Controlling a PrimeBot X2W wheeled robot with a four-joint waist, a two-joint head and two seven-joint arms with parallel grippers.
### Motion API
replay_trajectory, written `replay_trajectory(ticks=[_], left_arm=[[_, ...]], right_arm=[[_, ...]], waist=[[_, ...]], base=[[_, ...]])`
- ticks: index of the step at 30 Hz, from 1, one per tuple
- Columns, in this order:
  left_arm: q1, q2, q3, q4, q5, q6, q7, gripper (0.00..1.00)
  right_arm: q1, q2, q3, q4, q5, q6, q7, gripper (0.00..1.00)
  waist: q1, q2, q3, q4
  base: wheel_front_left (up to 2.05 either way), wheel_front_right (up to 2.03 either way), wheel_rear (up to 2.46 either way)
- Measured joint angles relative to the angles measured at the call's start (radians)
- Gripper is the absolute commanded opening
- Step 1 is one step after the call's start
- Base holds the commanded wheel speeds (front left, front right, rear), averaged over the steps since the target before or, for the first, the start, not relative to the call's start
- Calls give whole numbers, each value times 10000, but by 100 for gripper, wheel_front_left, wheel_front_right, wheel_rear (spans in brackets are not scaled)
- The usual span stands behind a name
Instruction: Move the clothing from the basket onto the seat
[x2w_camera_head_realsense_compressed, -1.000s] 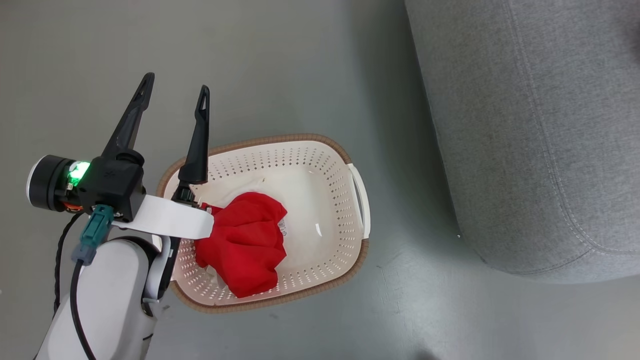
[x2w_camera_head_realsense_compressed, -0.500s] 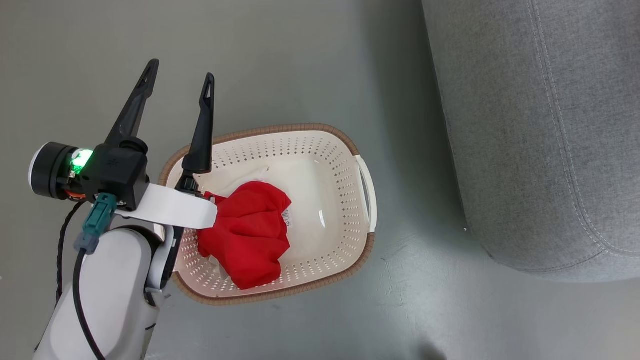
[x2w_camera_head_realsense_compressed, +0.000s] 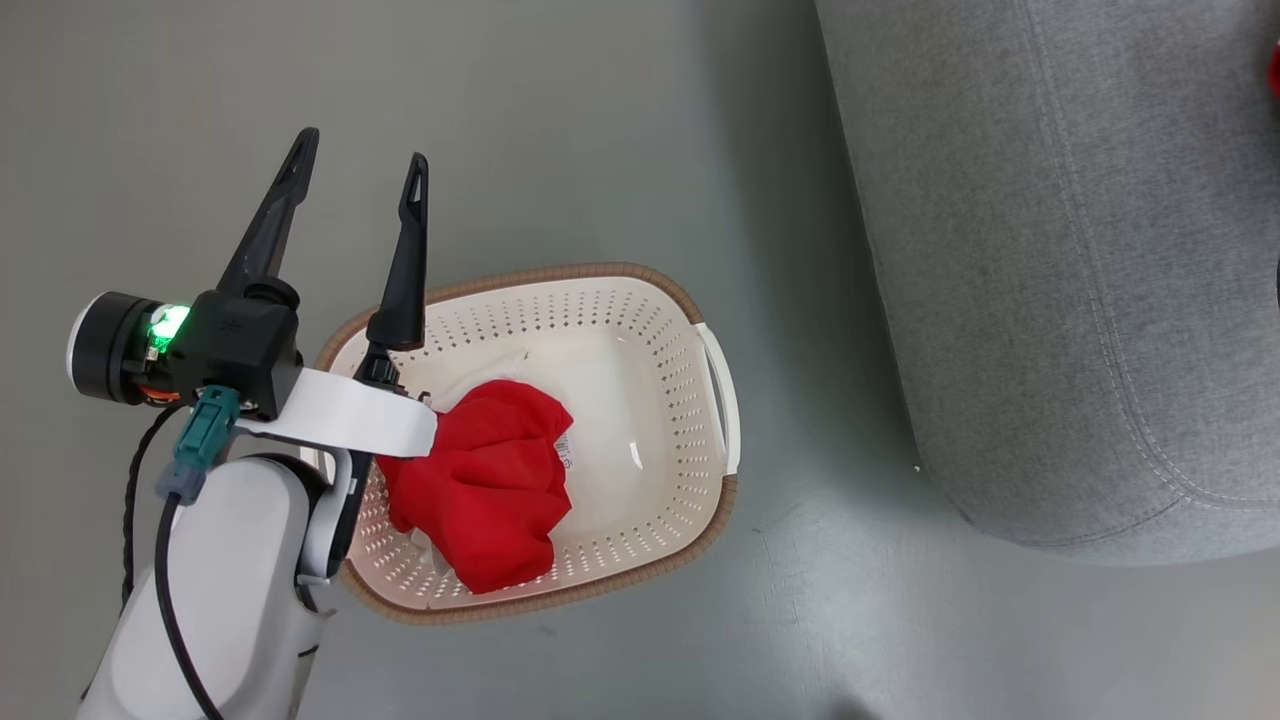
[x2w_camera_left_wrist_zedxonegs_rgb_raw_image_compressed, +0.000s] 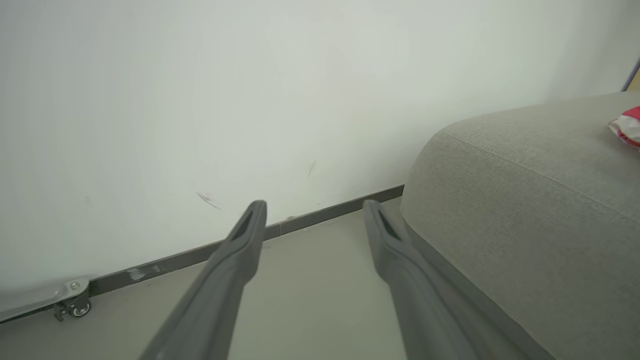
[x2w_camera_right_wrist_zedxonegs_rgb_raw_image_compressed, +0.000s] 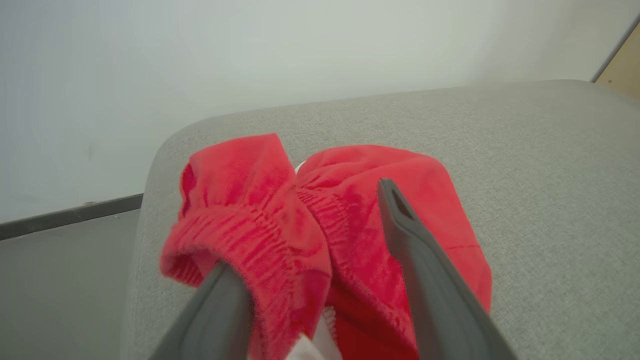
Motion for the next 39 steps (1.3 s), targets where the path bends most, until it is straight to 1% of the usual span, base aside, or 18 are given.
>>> replay_trajectory(ticks=[4,12,17,26,32,33,39], left_arm=[[1,-167,35,100,-33,2,-17,100],[2,-282,92,318,-138,4,-104,100],[31,-349,138,458,-196,15,-136,100],[300,-441,437,723,-416,104,-176,100],[457,-464,587,842,-529,134,-180,100],[468,-476,616,853,-539,190,-196,100],[780,-558,771,951,-637,203,-261,100]], right_arm=[[253,98,197,-27,107,0,-17,100],[825,119,790,-322,320,0,-236,100],[1304,364,1298,-709,322,0,-351,100],[2014,594,1925,-1578,656,0,-451,100],[2543,558,2151,-2209,740,0,-533,100],[2596,533,2178,-2326,761,0,-539,100],[2815,420,2435,-3070,759,0,-541,100]], waist=[[0,0,-146,-59],[0,0,-453,-169],[0,0,-661,-258],[0,0,-1050,-376],[0,0,-1332,-391],[0,0,-1382,-388],[0,0,-1705,-331]], base=[[0,0,0],[0,0,0],[0,0,0],[0,0,0],[0,0,0],[0,0,0],[0,0,0]])
